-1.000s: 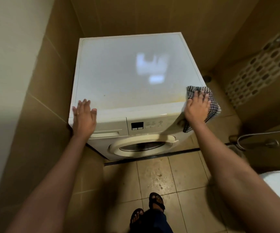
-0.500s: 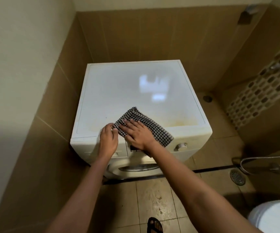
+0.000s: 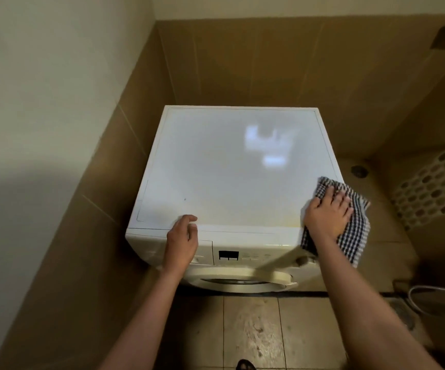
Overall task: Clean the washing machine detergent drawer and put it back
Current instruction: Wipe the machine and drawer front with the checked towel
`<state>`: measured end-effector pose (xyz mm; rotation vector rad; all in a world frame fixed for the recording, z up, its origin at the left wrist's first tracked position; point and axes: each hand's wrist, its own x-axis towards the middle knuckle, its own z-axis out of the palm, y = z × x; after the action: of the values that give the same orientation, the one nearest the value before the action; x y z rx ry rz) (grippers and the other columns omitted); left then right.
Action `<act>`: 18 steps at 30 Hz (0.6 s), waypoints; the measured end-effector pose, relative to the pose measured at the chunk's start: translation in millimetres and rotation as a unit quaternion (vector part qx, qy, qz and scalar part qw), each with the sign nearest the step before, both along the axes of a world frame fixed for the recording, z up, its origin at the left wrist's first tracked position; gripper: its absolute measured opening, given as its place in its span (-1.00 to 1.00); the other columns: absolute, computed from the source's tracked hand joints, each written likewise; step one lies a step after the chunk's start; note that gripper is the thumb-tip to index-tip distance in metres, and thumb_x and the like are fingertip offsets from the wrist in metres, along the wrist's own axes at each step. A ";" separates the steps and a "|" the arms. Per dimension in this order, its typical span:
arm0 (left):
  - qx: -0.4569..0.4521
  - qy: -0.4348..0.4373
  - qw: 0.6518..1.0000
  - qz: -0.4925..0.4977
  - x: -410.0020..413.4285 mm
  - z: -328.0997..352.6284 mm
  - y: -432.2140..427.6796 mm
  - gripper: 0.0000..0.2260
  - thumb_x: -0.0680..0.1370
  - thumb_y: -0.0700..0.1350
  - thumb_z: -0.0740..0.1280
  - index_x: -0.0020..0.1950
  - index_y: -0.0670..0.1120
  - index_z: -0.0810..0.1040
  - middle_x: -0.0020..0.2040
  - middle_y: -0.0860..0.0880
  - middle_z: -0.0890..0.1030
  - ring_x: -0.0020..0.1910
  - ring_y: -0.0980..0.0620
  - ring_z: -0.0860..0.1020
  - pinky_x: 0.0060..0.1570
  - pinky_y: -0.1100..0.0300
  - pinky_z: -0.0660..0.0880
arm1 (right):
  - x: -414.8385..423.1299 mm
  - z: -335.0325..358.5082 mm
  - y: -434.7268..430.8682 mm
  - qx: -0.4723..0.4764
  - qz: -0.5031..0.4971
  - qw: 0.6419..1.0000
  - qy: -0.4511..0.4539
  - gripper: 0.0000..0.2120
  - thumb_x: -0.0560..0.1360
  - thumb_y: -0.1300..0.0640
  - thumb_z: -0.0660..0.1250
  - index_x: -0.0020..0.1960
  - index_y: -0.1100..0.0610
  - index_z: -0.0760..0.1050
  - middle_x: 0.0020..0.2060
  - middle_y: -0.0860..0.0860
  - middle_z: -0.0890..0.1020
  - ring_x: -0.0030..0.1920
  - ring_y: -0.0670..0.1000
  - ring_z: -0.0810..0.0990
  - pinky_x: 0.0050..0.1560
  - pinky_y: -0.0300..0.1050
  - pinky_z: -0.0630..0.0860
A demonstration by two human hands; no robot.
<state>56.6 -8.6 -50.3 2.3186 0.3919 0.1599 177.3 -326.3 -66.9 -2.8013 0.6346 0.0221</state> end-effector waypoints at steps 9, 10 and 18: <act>-0.039 -0.020 0.989 0.143 17.3 15.3 21.2 -0.84 0.61 -0.20 0.21 0.03 -0.09 0.58 0.00 -0.05 0.65 -0.09 -0.04 0.59 -0.14 0.20 0.44 | -76.0 2.9 208.3 0.016 0.296 0.955 0.026 -0.43 0.61 -0.08 -0.22 0.53 0.11 -0.31 0.50 0.13 -0.26 0.52 0.18 -0.26 0.51 0.14 -0.26; -0.019 -0.027 0.987 0.160 20.6 15.3 31.3 -0.84 0.61 -0.21 0.20 0.07 -0.12 0.57 0.04 -0.09 0.64 -0.01 -0.09 0.59 -0.08 0.15 0.47 | -78.6 4.2 231.8 0.016 0.343 0.939 0.027 -0.43 0.61 -0.08 -0.22 0.54 0.09 -0.28 0.51 0.11 -0.24 0.52 0.16 -0.27 0.50 0.13 -0.29; 0.103 -0.025 0.992 0.071 67.6 -4.8 113.5 -0.66 0.64 -0.26 0.16 0.41 -0.30 0.39 0.45 -0.30 0.34 0.47 -0.25 0.26 0.47 -0.11 0.16 | -13.0 4.2 304.4 0.033 0.521 0.852 0.031 -0.47 0.60 -0.08 -0.12 0.56 -0.08 -0.02 0.56 -0.02 -0.03 0.55 0.04 -0.14 0.45 0.00 -0.35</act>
<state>124.1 104.8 -55.1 2.4842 0.5366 0.3423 164.2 -21.9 -62.6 -2.7019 -0.9068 0.3292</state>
